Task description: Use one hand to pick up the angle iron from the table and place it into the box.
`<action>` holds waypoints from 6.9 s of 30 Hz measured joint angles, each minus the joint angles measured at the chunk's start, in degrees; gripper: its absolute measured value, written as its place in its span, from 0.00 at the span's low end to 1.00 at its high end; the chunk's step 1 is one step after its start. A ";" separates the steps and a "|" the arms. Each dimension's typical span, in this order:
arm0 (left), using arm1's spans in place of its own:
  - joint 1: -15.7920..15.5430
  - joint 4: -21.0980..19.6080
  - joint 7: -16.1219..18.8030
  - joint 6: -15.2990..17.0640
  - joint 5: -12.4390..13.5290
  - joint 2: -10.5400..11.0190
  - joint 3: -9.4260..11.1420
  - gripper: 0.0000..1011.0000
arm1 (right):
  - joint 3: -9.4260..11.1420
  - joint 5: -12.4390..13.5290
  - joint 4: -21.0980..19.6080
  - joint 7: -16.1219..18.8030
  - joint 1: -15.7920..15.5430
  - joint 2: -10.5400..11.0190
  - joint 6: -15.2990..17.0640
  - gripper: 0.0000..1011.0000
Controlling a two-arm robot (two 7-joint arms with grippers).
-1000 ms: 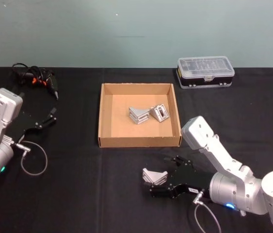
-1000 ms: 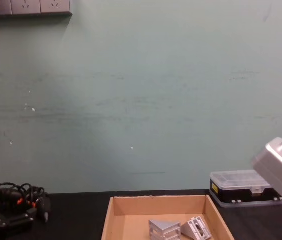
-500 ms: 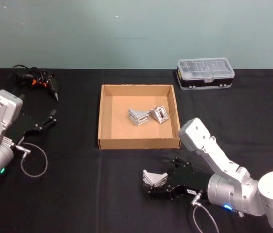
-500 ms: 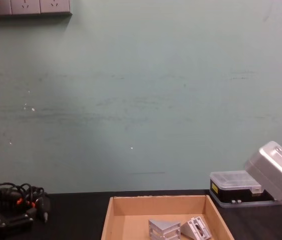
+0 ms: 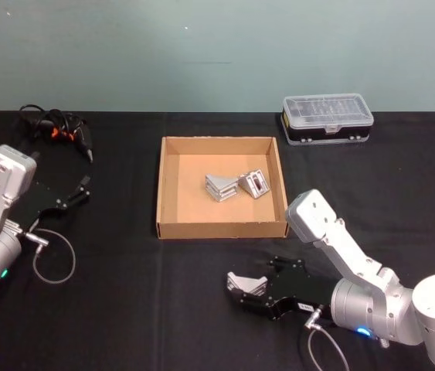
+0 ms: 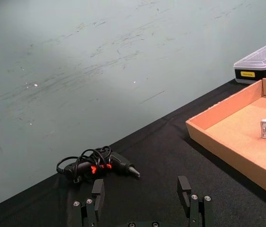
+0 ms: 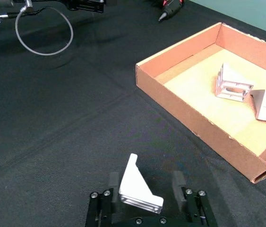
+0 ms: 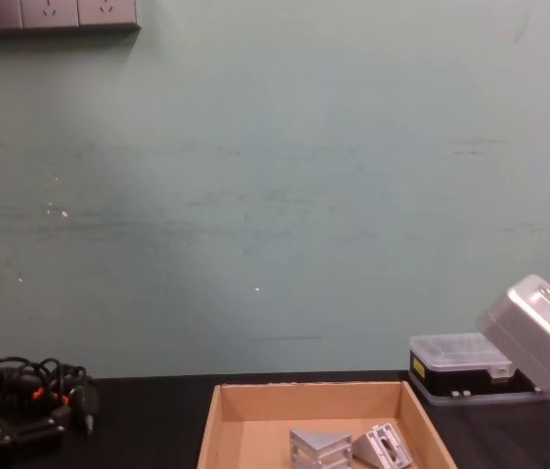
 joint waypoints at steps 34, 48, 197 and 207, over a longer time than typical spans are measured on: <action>0.00 0.00 0.00 0.00 0.00 0.00 0.00 1.00 | 2.36 1.72 -2.13 1.02 1.62 -0.78 -2.57 0.50; 0.00 0.00 0.00 0.00 0.00 0.00 0.00 1.00 | 4.40 4.28 8.46 -0.24 10.95 -5.45 -5.65 0.50; 0.00 0.00 0.00 0.00 0.00 0.00 0.00 1.00 | 8.16 -2.23 10.01 -5.03 -2.32 -7.67 -28.00 0.99; 0.00 0.00 0.00 0.00 0.00 0.00 0.00 1.00 | 8.16 -2.14 9.95 -5.00 -2.26 -7.62 -27.82 0.99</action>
